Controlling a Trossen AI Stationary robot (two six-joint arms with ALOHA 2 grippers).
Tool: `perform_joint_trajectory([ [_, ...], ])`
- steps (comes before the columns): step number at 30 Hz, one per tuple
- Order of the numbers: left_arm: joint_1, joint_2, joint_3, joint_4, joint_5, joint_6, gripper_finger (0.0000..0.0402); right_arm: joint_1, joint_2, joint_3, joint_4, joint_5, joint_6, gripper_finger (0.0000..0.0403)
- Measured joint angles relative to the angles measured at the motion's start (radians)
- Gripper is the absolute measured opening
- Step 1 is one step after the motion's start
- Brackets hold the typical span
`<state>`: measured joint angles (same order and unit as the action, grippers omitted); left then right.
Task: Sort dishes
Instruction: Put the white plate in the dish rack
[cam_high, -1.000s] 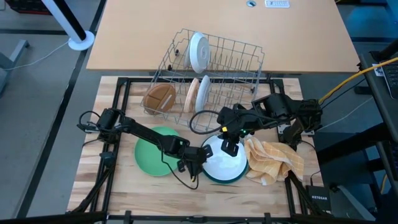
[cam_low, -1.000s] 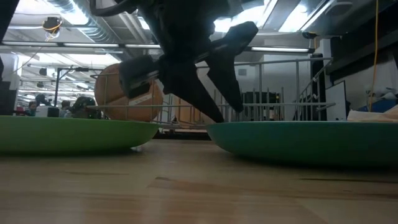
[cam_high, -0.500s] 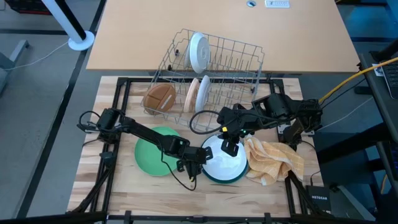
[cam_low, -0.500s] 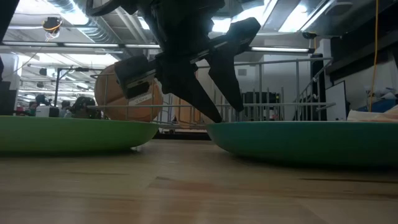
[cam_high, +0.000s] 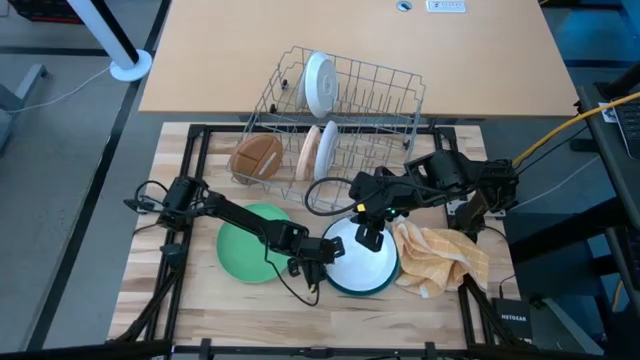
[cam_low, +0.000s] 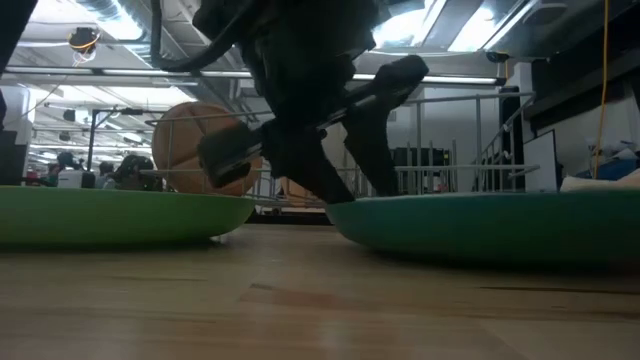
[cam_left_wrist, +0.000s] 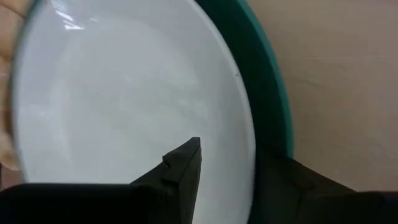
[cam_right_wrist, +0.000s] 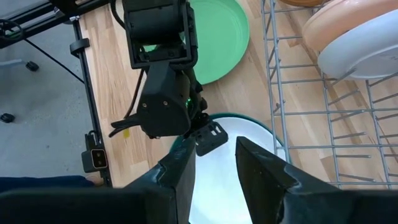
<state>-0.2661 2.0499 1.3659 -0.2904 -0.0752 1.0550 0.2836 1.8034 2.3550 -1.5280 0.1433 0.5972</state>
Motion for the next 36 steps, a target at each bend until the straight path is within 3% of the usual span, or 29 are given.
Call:
perform_joint_trajectory([
  [7, 0.016, 0.003, -0.003, 0.056, 0.005, 0.0, 0.0119, 0.0, 0.0, 0.0, -0.001, 0.002, 0.0, 0.012],
  [16, 0.011, 0.005, -0.005, 0.065, -0.003, -0.014, 0.0014, 0.0, 0.0, 0.0, -0.001, 0.003, 0.0, 0.012],
  [26, -0.028, 0.004, 0.044, 0.062, -0.075, -0.225, 0.0008, 0.0, 0.0, 0.0, 0.0, -0.019, 0.0, 0.012],
  [36, -0.041, 0.004, 0.147, 0.056, -0.074, -0.484, 0.0005, 0.034, 0.0, 0.0, -0.005, -0.102, 0.0, 0.012],
])
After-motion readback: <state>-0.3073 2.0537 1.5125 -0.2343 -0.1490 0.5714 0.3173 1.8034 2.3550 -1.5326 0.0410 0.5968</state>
